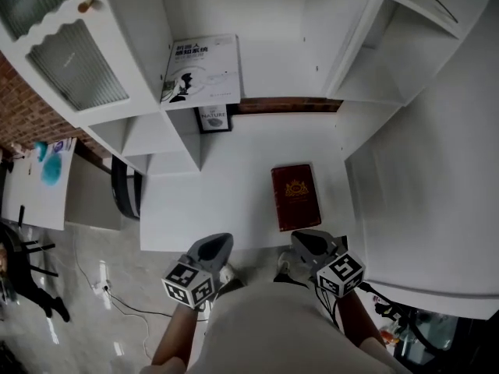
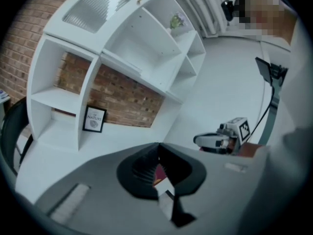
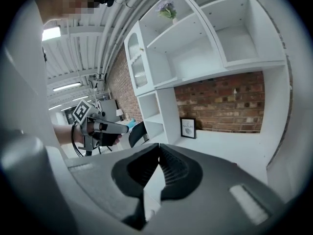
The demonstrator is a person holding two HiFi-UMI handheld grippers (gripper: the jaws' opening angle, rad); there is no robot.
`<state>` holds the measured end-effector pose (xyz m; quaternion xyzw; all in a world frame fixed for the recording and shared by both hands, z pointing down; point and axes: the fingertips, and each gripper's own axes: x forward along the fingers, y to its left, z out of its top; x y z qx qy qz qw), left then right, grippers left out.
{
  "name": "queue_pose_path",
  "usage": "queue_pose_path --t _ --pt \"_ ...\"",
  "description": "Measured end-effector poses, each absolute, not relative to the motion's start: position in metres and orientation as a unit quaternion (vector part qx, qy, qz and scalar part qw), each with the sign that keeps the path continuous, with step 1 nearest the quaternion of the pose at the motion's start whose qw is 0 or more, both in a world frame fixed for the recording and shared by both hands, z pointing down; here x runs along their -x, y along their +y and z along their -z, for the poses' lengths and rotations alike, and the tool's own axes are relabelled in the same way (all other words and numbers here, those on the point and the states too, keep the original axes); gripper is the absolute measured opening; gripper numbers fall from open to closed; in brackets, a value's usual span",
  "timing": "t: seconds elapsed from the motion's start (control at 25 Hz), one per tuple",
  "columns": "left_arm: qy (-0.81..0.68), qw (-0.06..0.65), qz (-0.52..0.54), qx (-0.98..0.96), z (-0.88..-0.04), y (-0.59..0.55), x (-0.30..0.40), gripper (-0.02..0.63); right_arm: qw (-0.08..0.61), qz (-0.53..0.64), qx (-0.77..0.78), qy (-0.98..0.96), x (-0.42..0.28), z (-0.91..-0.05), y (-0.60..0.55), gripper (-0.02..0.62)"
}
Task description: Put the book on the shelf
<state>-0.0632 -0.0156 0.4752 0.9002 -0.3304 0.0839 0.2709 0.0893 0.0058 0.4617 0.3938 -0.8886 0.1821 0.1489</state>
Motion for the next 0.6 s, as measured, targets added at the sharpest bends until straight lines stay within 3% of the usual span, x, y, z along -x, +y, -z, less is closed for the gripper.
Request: queue_pose_path --t 0.16,0.52,0.6 --pt "-0.327 0.288 -0.1 -0.894 -0.495 -0.009 0.017 0.008 0.17 -0.201 -0.386 -0.884 -0.139 -0.484 0.009 0.003" --pt "-0.329 0.301 -0.159 -0.881 -0.584 -0.007 -0.076 0.012 0.223 -0.243 -0.339 -0.881 -0.235 -0.56 -0.003 0.08" --pt "-0.322 0.312 -0.171 -0.878 -0.607 -0.011 -0.092 0.052 0.236 -0.257 -0.323 -0.88 -0.248 -0.584 -0.007 0.094"
